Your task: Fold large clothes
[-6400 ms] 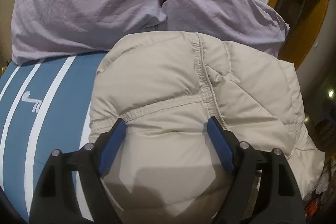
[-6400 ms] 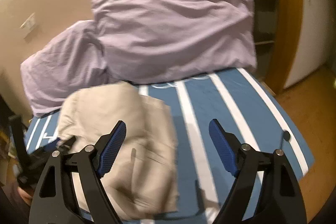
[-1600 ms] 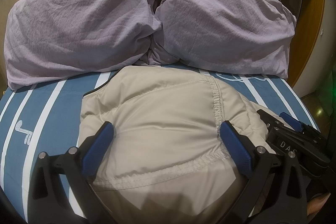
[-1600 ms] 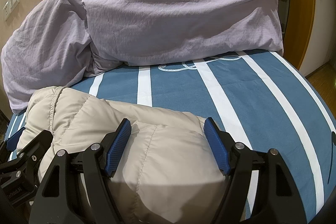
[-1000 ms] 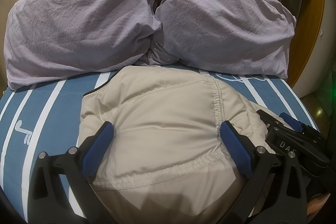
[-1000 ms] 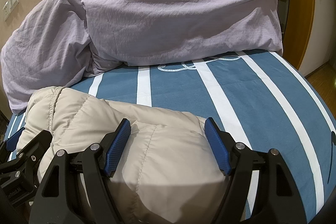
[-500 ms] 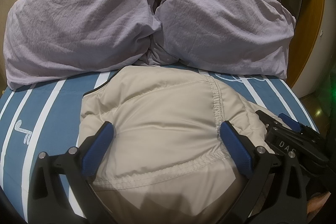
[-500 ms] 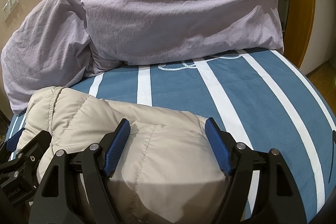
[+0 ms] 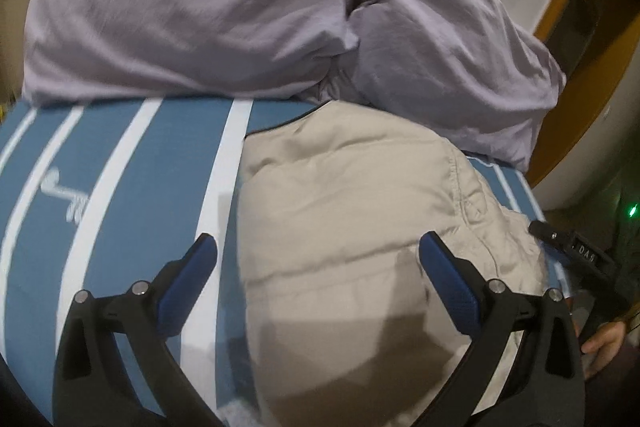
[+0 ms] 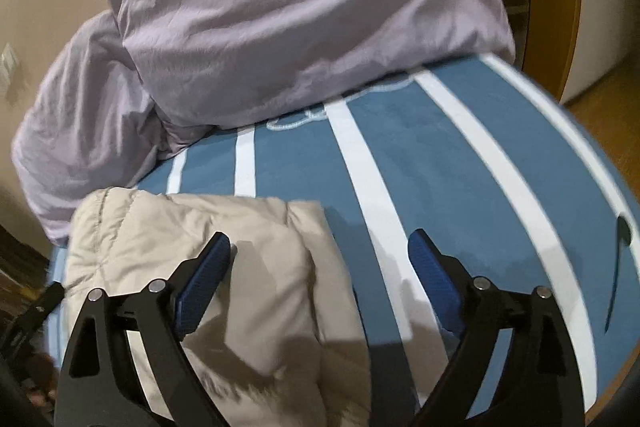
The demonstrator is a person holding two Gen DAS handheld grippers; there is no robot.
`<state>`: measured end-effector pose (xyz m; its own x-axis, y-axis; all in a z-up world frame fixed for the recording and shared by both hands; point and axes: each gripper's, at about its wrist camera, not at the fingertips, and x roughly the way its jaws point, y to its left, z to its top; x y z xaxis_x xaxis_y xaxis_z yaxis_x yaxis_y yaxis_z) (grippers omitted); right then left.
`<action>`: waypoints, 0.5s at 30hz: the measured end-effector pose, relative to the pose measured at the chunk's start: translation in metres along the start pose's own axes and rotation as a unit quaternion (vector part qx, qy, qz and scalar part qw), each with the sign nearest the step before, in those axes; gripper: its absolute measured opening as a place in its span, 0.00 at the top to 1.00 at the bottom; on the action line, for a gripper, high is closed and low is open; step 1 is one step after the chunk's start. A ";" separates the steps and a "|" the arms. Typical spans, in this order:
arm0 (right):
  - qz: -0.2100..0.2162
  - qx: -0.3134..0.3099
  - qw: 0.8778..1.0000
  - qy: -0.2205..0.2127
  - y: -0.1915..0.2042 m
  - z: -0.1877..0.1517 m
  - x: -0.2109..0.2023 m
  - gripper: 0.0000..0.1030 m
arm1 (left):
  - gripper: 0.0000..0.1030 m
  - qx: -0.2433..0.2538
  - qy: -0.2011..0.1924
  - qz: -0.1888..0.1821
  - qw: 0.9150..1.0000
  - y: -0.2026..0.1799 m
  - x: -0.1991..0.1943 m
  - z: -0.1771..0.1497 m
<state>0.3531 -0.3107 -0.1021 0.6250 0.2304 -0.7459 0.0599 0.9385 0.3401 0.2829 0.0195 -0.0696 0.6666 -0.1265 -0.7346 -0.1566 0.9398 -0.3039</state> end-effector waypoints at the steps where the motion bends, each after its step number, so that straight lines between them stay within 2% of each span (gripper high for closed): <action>1: 0.017 0.012 1.000 0.012 -0.006 -0.001 -0.001 0.10 | 0.02 -0.011 0.008 -0.010 1.000 0.006 -0.002 -0.001; 4: 0.073 0.054 0.995 0.050 -0.025 -0.007 0.001 0.10 | 0.02 -0.031 0.024 -0.032 0.999 0.013 -0.004 -0.003; 7: 0.104 0.081 0.989 0.072 -0.033 -0.015 0.005 0.04 | 0.02 -0.040 0.041 -0.050 0.997 0.015 -0.002 -0.008; 10: 0.146 0.118 0.977 0.099 -0.040 -0.023 0.012 0.02 | 0.02 -0.048 0.060 -0.060 0.995 0.016 0.006 -0.013; 15: 0.188 0.155 0.960 0.137 -0.044 -0.029 0.025 0.01 | 0.02 -0.081 0.080 -0.088 0.990 0.023 0.017 -0.020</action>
<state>0.3437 -0.3387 -0.1525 0.4230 0.6359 -0.6455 0.1262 0.6641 0.7369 0.2761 0.0326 -0.1012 0.5725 -0.3435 -0.7445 -0.1721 0.8375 -0.5186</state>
